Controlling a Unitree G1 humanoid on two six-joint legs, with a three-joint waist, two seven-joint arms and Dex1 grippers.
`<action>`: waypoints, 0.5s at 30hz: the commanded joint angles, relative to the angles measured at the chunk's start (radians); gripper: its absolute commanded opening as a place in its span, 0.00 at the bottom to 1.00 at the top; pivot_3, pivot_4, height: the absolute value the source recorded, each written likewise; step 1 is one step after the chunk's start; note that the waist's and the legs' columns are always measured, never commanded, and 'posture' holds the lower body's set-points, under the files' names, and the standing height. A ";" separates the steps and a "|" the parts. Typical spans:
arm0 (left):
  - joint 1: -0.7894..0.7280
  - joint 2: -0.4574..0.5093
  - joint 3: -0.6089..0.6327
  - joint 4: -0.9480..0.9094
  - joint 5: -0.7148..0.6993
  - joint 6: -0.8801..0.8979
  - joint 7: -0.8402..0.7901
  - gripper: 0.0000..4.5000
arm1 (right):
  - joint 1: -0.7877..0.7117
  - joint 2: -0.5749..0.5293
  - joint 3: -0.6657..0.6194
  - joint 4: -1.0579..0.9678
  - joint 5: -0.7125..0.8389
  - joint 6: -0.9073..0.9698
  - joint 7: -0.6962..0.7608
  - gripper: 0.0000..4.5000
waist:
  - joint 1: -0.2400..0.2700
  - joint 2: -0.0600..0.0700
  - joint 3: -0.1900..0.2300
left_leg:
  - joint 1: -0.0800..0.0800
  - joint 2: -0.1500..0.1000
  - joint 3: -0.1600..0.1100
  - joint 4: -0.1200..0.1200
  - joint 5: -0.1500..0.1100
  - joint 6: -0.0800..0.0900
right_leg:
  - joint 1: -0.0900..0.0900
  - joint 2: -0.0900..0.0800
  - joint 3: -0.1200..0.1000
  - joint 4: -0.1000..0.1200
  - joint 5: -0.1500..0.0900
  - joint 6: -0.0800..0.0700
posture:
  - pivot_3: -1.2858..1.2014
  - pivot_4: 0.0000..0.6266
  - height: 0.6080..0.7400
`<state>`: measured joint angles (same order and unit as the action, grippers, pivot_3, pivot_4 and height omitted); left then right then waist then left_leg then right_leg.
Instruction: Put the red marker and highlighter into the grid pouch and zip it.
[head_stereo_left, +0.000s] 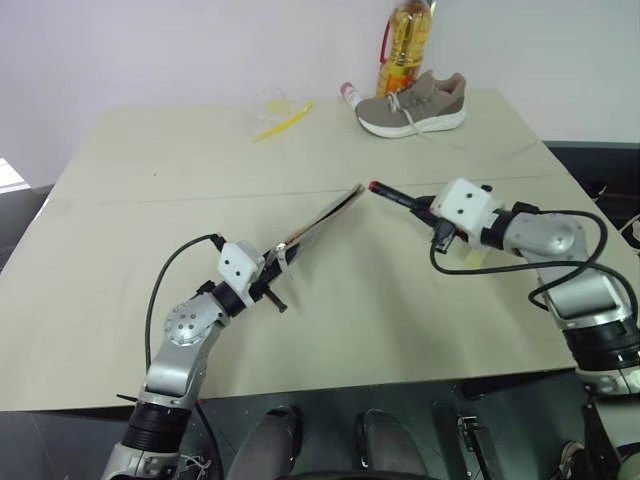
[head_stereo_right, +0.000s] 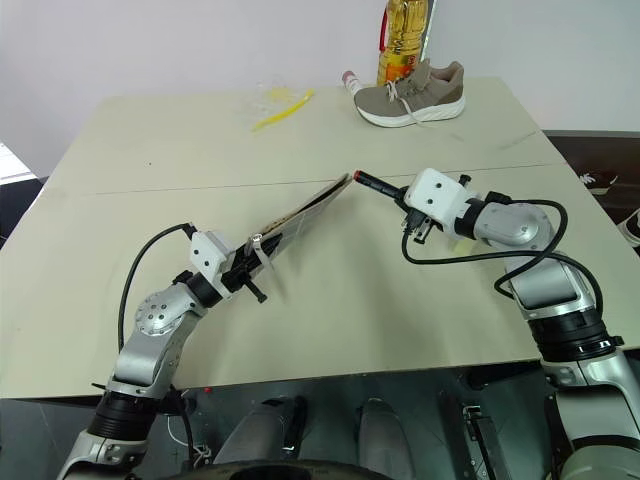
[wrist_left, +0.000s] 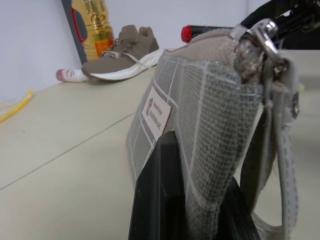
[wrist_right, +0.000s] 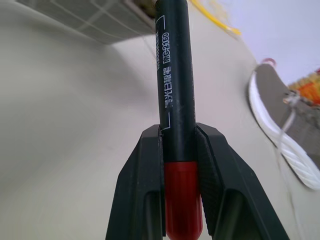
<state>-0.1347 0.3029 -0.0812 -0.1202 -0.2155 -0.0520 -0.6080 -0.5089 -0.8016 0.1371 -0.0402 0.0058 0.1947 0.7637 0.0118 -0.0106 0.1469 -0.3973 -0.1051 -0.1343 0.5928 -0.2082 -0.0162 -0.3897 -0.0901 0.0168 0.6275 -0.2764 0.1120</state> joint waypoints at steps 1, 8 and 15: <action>-0.011 -0.001 0.011 -0.027 -0.014 -0.011 -0.003 0.00 | -0.008 0.014 -0.009 -0.037 -0.011 -0.022 0.006 0.08 | 0.001 0.000 0.000 | 0.000 0.000 0.000 0.000 0.000 0.000 | 0.000 0.000 0.000 0.000 0.000 0.000 | 0.52 0.24 1.00; -0.005 0.002 -0.005 -0.046 -0.017 -0.004 -0.014 0.00 | -0.012 0.037 -0.004 -0.045 -0.022 -0.023 0.025 0.08 | 0.002 0.000 0.000 | 0.000 0.000 0.000 0.000 0.000 0.000 | 0.000 0.000 0.000 0.000 0.000 0.000 | 0.52 0.24 1.00; -0.004 -0.001 -0.009 -0.048 -0.015 -0.004 -0.021 0.00 | 0.002 0.026 0.021 -0.044 -0.071 -0.064 0.048 0.08 | 0.001 0.000 0.000 | 0.000 0.000 0.000 0.000 0.000 0.000 | 0.000 0.000 0.000 0.000 0.000 0.000 | 0.52 0.24 1.00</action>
<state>-0.1329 0.3026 -0.0892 -0.1223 -0.2192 -0.0489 -0.6269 -0.5067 -0.7652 0.1559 -0.0447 -0.0482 0.1604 0.8046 0.0131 -0.0106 0.1469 -0.3974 -0.1054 -0.1343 0.5928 -0.2082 -0.0162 -0.3895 -0.0905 0.0168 0.6273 -0.2764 0.1118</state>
